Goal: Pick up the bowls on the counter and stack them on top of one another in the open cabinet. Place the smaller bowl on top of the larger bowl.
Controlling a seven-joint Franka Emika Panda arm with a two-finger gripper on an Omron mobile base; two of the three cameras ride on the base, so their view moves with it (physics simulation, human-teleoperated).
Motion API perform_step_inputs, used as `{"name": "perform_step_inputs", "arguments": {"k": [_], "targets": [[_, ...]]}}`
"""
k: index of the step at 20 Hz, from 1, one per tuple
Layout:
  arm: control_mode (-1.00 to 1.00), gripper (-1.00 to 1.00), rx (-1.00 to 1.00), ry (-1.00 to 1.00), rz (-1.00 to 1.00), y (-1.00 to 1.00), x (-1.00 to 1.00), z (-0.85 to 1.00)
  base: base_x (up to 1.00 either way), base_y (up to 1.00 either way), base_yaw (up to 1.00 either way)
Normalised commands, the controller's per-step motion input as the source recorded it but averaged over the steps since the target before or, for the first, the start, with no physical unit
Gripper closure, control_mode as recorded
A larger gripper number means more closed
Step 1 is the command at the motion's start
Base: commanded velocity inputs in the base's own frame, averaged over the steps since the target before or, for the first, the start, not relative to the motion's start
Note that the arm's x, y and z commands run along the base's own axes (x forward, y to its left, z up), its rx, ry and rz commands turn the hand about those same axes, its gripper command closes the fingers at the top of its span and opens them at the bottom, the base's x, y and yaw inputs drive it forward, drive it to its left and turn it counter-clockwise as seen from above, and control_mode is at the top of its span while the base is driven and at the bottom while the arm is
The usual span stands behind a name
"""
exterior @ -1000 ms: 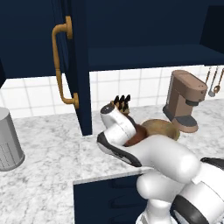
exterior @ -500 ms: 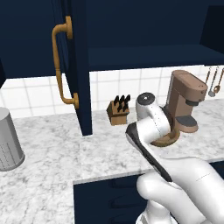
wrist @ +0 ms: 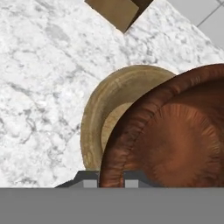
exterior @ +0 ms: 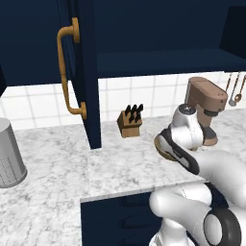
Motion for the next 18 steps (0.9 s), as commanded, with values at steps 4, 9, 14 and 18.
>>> {"name": "perform_step_inputs", "arguments": {"k": [4,9,14,18], "targets": [[-1.00,1.00,0.04,0.14,0.03,-0.09,0.45,-0.26,0.00,0.00,0.00],[-1.00,1.00,0.00,0.15,0.00,0.00,0.41,-0.29,0.00,0.00,0.00],[-1.00,1.00,-0.04,0.09,0.00,-0.09,0.32,-0.20,0.00,0.00,0.00],[-1.00,1.00,-0.13,0.01,0.00,-0.15,-0.09,-0.20,0.00,0.00,0.00]]}}
